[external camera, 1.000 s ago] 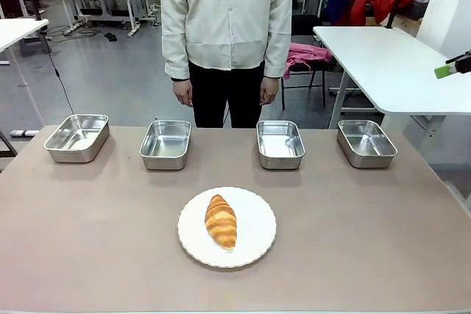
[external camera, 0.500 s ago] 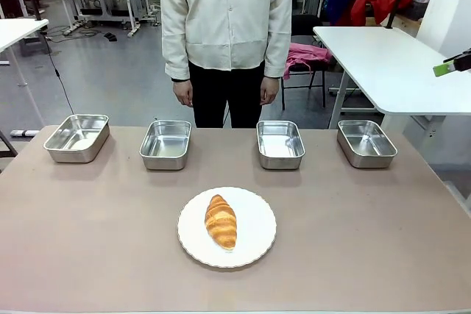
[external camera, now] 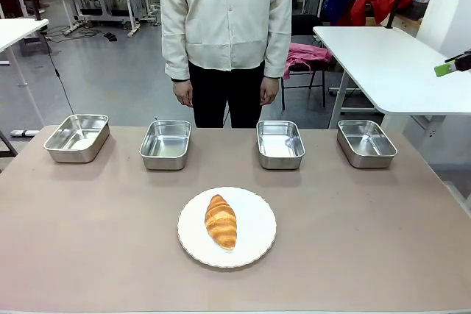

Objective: Place the bread in the container.
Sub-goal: Place the Butter Roll into the Airtight Container indicated by the human.

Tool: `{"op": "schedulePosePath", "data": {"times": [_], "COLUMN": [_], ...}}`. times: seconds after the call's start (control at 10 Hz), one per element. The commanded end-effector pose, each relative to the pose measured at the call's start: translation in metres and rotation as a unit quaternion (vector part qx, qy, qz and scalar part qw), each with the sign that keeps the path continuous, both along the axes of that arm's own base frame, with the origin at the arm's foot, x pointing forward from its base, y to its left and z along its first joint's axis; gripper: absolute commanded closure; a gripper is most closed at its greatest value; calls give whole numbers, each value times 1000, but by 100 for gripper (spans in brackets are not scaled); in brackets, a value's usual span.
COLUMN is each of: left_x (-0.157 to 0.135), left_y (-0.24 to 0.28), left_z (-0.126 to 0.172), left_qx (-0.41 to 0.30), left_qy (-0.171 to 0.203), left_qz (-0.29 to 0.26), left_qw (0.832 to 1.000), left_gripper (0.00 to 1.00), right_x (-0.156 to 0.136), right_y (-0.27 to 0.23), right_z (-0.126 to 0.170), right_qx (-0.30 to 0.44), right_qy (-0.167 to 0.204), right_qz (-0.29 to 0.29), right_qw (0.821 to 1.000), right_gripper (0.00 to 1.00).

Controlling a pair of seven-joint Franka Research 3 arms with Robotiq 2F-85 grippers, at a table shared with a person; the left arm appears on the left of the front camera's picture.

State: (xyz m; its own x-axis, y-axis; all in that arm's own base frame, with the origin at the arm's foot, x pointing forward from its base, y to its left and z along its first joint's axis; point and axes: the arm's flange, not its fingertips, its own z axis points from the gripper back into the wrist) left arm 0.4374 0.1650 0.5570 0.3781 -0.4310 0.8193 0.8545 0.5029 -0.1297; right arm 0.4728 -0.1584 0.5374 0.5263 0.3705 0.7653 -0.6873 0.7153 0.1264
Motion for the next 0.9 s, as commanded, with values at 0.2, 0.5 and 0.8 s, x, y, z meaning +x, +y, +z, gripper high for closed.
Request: {"op": "schedulePosePath", "data": {"times": [0.2,0.5,0.8], "left_x": [-2,-2,-2], "left_y": [0,0,0], "left_z": [1,1,1], "left_qx": [6,6,6], "left_qy": [-1,-1,-1], "left_qz": [-5,-5,-5], "left_qw": [1000,1000,1000], "left_gripper": [0,0,0], "right_x": [-2,-2,-2], "right_y": [2,2,2], "right_z": [0,0,0], "right_qx": [4,4,4], "right_qy": [-4,-4,-4], "right_qz": [3,3,3], "right_qw": [1000,1000,1000], "right_gripper": [0,0,0]}}
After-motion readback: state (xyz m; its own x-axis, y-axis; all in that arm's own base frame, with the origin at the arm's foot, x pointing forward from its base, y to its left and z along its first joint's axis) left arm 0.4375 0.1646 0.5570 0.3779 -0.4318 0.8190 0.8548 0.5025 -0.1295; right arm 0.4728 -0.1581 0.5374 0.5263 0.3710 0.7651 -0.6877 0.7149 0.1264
